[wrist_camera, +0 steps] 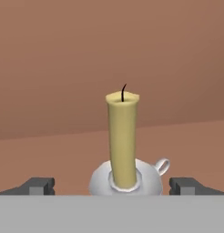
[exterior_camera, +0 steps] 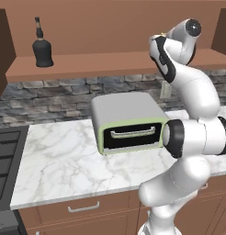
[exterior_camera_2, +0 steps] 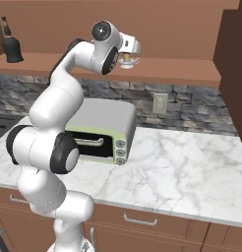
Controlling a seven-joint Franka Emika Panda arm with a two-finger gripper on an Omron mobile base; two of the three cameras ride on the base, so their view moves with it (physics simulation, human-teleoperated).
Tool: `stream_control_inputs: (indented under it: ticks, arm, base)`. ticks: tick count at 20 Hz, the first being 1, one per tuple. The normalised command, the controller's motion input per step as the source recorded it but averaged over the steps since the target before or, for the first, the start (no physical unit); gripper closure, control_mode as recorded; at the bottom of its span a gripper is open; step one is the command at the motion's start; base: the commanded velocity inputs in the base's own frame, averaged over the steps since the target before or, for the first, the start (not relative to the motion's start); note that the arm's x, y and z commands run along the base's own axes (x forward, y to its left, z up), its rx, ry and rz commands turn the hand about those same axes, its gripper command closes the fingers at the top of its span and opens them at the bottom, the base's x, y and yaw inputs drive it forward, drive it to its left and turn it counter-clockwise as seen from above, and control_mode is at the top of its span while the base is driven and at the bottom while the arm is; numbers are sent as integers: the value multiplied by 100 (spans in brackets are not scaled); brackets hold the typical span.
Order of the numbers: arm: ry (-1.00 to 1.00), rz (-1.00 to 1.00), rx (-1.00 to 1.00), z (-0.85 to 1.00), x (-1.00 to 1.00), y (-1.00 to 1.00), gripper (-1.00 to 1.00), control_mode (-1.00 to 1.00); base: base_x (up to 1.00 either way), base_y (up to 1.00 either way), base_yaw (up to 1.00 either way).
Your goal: Get the candle and the liquor from the cabinet and move them to the dining counter.
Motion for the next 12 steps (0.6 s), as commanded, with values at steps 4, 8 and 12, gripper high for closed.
stream_control_inputs:
  ticks: [4,8,12]
  arm:
    - [0,0,0,-5,21,-8,-100,-100]
    - [0,0,0,0,14,-14,-100,-100]
    - [0,0,0,0,10,-8,-100,-100]
  base:
    - [0,0,0]
    - [0,0,0]
    - [0,0,0]
